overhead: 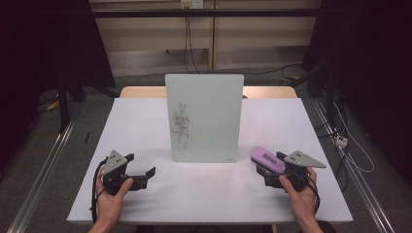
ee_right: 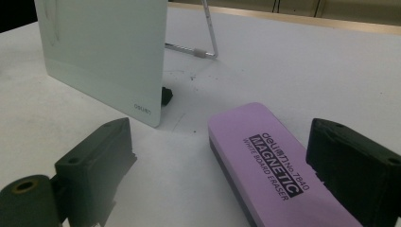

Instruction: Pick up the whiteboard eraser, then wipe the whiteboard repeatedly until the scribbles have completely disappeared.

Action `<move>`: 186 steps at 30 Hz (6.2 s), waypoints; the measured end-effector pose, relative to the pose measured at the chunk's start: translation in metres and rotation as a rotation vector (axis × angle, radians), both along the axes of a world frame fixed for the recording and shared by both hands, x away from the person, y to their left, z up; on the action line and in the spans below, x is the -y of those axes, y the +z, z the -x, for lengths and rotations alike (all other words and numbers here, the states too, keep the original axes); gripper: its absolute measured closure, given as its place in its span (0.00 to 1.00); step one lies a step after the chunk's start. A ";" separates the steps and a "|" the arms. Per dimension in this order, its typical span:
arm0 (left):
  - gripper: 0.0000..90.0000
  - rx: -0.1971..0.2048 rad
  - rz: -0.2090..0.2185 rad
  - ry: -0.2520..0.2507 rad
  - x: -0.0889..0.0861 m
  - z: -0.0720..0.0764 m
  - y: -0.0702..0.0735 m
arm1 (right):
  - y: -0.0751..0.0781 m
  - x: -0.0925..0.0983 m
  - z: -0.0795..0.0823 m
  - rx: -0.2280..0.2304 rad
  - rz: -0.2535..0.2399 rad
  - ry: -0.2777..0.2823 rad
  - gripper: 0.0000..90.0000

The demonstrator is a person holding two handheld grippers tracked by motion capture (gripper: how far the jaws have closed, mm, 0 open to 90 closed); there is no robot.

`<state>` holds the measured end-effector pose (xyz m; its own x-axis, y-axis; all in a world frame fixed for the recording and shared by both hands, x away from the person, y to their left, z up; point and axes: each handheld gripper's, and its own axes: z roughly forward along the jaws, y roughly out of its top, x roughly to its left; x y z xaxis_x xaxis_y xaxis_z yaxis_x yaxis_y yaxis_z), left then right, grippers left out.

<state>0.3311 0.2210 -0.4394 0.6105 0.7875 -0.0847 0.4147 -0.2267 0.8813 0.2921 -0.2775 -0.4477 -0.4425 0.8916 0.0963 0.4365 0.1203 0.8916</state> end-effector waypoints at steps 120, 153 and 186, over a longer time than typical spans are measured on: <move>0.05 -0.032 -0.017 -0.037 -0.007 -0.004 -0.004 | 0.020 0.007 -0.088 -0.508 0.435 0.336 0.41; 0.05 -0.030 -0.031 -0.034 -0.006 -0.003 -0.004 | 0.035 0.011 -0.080 -0.363 0.325 0.287 0.46; 0.05 -0.036 -0.034 -0.034 -0.007 -0.004 -0.004 | 0.065 -0.010 -0.052 -0.119 0.262 0.374 0.47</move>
